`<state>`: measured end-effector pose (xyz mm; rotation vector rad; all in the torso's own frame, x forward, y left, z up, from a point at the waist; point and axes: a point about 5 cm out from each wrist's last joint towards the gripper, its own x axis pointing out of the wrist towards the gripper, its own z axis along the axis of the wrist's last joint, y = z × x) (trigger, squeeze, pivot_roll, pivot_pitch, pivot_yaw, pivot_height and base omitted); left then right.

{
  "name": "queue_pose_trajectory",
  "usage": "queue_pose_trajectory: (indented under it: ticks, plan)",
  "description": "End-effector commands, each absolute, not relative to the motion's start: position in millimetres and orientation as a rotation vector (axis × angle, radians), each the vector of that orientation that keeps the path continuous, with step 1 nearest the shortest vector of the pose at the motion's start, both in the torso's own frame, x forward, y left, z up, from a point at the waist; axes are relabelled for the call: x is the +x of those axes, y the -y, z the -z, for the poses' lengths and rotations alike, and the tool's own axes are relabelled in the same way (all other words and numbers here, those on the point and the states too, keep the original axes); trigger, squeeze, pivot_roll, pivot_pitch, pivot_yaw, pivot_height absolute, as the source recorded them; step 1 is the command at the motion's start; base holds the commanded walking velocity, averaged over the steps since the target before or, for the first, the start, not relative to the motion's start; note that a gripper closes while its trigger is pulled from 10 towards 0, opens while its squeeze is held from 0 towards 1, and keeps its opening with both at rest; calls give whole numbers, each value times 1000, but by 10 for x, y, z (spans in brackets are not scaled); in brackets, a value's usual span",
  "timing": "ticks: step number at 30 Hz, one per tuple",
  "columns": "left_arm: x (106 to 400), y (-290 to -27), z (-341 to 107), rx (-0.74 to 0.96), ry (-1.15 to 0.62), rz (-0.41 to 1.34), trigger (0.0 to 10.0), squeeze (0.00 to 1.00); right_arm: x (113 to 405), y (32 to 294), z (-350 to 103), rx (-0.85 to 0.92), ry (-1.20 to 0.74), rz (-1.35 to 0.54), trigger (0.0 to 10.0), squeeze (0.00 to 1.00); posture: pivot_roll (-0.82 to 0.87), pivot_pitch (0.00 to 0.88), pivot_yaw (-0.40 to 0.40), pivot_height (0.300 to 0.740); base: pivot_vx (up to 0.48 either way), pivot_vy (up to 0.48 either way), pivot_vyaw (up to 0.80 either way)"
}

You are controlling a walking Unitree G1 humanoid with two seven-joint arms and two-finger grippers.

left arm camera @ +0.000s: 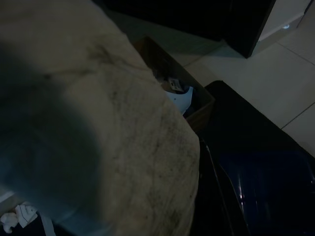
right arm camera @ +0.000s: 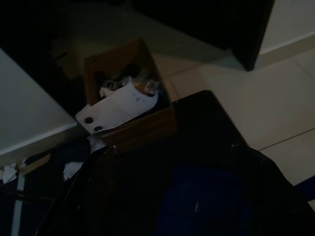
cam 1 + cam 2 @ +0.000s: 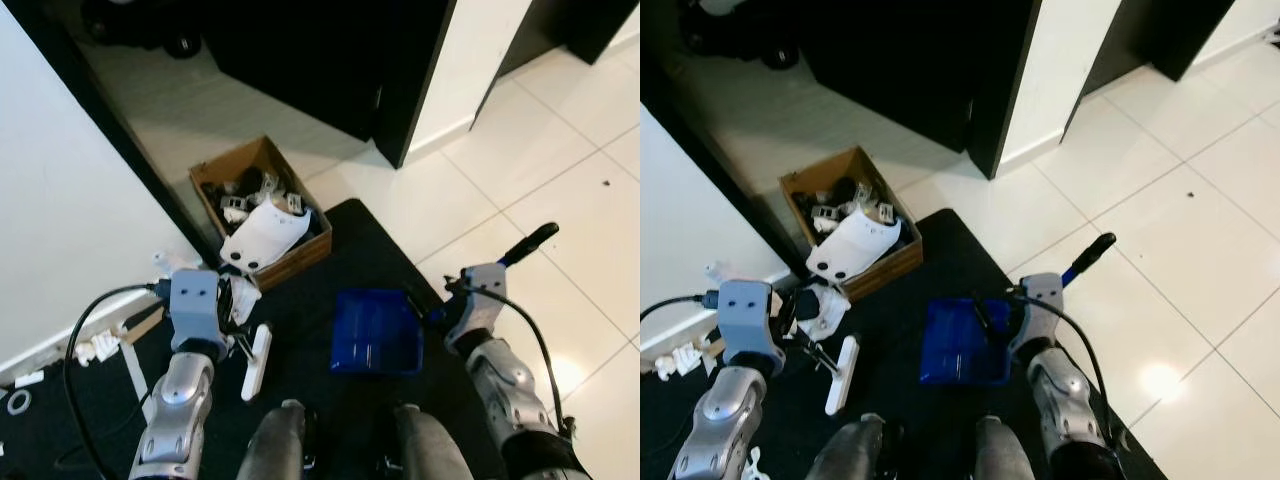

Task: Sweep floor

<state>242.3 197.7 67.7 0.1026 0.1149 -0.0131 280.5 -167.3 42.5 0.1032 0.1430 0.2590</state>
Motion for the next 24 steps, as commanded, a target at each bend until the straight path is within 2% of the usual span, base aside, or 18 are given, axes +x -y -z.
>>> queue_pose_trajectory:
  ticks: [1,8,9,13,23,24]
  plan:
    - [2375,-2006,-640,120,-127,12,10000,0,2757,1756,-394,104,-163,-222,10000,0,73,188,13,740,0,0,0]
    - [2371,-2022,-636,126,-130,19,10000,0,2710,1970,-448,76,-170,-128,10000,0,66,188,18,740,0,0,0]
    - [2374,-2029,-638,128,-131,21,10000,0,2668,2016,-439,75,-174,-116,10000,1000,62,187,22,740,0,0,0]
    - [2403,-2034,-655,137,-129,34,10000,0,2517,2206,-445,34,-204,-33,10000,1000,52,184,28,740,0,0,0]
    - [2442,-2005,-648,141,-129,54,10000,0,2408,2642,-496,-23,-244,166,10000,1000,33,176,35,740,0,0,0]
    - [2447,-2002,-647,140,-129,56,10000,0,2420,2667,-518,-20,-240,168,10000,333,33,176,35,740,0,0,0]
